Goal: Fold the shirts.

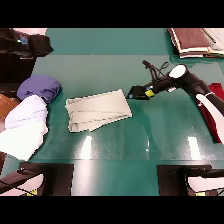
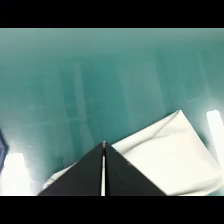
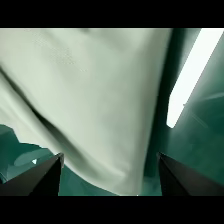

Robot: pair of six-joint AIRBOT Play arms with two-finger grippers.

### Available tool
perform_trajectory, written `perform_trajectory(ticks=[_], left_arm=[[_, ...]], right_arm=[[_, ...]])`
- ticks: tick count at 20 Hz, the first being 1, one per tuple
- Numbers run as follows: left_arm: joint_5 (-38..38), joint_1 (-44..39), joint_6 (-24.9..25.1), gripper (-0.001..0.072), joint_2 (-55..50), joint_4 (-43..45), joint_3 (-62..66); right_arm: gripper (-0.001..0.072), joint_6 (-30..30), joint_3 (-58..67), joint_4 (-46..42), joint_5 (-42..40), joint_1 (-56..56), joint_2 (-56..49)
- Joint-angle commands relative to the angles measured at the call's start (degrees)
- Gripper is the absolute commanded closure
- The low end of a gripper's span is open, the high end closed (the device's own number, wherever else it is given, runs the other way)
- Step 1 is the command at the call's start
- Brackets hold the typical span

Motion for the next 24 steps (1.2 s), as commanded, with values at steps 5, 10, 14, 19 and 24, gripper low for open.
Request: perform_trajectory(ticks=[5,10,14,19,24], left_arm=[[0.48,-5.81,0.17,0.0680,-3.37,-0.22,-0.04],[0.26,-5.81,0.15,0.0681,-3.41,-1.44,-0.04],[1.14,-7.06,0.15,0.0682,-3.41,-4.87,-0.04],[4.13,-15.54,0.59,0.0681,-3.41,-4.70,-0.04],[8.35,-19.56,0.52,0.0681,-3.41,-5.29,-0.04]], right_arm=[[0.0085,0.79,6.51,4.35,5.33,2.08,-13.62],[0.0563,0.31,16.26,6.95,6.43,8.50,-21.11],[0.0698,-0.63,19.67,4.00,6.40,6.36,-18.38],[0.0698,2.62,19.85,-6.71,7.58,-9.40,-5.79],[0.0698,3.39,19.85,-12.85,8.83,-32.17,5.01]])
